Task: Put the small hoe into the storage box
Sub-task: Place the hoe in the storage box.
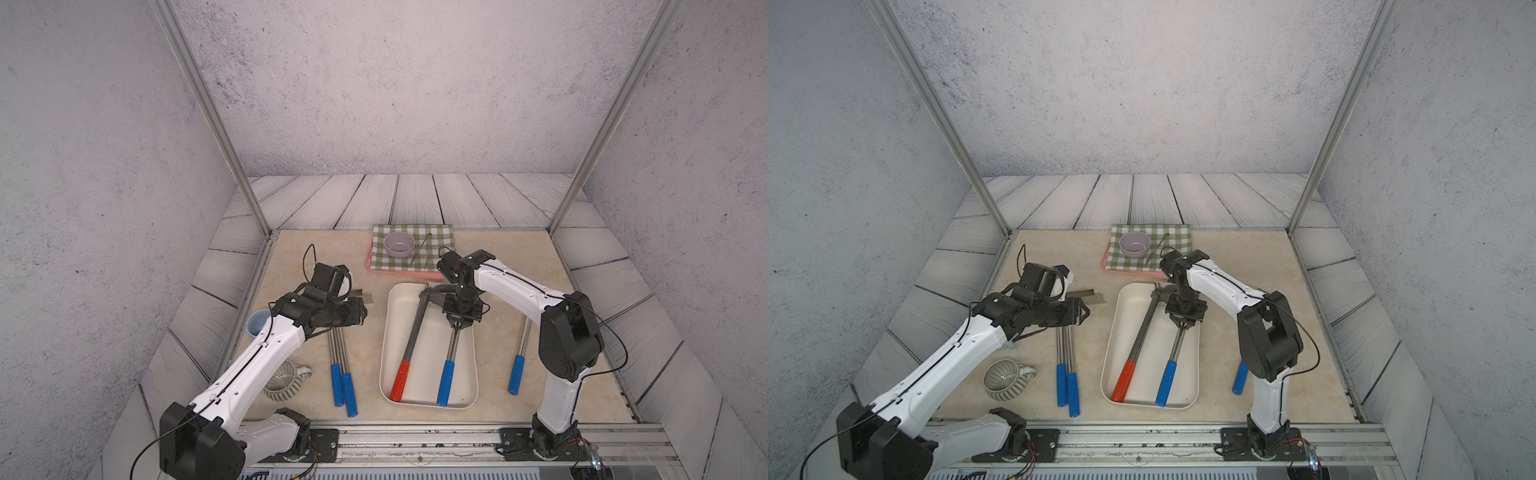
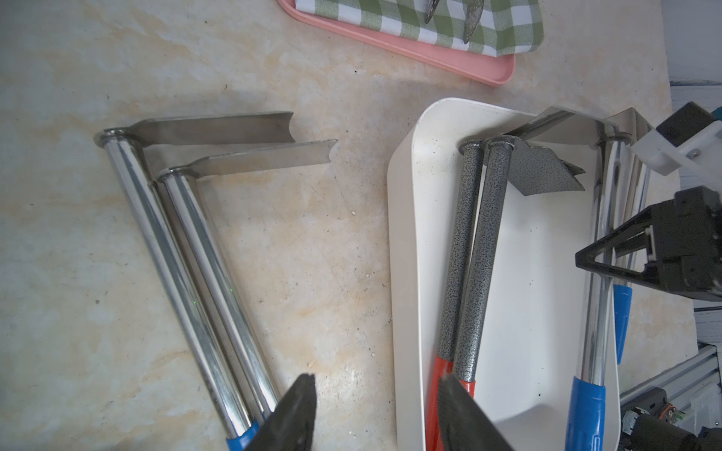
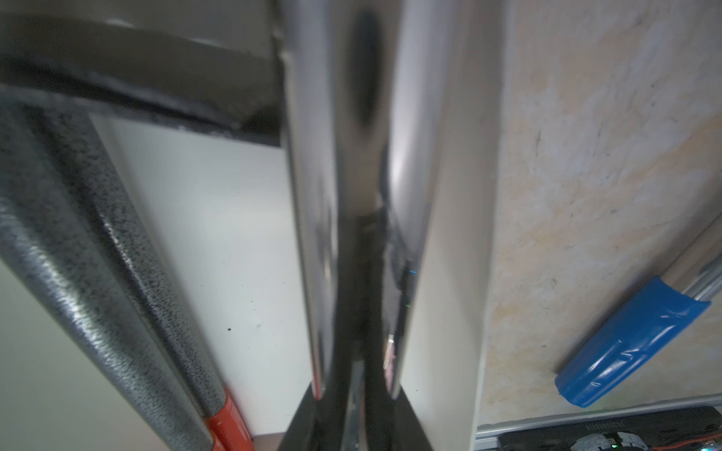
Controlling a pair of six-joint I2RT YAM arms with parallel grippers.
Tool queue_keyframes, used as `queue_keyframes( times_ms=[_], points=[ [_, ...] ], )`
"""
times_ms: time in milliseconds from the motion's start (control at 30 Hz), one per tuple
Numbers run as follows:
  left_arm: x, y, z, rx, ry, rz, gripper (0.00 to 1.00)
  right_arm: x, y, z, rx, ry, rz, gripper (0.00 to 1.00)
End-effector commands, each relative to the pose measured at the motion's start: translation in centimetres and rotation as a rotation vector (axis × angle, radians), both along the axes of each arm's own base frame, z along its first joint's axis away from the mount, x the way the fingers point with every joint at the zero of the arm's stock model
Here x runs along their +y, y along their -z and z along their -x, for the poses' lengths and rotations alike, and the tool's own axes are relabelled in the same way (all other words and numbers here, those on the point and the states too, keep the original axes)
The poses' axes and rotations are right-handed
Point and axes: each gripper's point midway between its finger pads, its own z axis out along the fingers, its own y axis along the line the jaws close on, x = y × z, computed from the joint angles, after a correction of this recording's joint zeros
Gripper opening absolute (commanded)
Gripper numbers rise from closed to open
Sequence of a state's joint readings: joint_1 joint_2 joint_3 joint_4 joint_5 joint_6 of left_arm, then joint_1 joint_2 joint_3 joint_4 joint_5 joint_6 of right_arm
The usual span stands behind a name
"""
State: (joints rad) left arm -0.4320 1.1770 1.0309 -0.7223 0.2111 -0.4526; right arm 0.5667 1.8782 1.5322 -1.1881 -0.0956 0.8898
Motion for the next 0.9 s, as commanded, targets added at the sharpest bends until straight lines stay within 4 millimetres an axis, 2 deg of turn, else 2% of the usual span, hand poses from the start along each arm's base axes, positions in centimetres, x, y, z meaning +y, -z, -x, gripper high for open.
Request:
queue_keyframes(
  times_ms=[0, 433, 700, 867],
  points=[
    [0.3, 0.3, 0.2, 0.007, -0.006, 0.001, 0.54, -0.1, 0.2, 0.1, 0.004, 0.016, 0.015, 0.17],
    [0.5, 0.3, 0.3, 0.009, -0.01, 0.001, 0.54, 0.1, 2.0, -0.1, 0.026, 0.05, 0.029, 0.18],
    [0.4, 0.4, 0.3, 0.011, -0.008, 0.002, 0.54, -0.1, 2.5, 0.3, 0.038, 0.062, 0.03, 0.19],
    [0.5, 0.4, 0.2, 0.01, -0.009, 0.002, 0.54, -0.1, 2.0, 0.8, 0.038, 0.067, 0.017, 0.2]
  ],
)
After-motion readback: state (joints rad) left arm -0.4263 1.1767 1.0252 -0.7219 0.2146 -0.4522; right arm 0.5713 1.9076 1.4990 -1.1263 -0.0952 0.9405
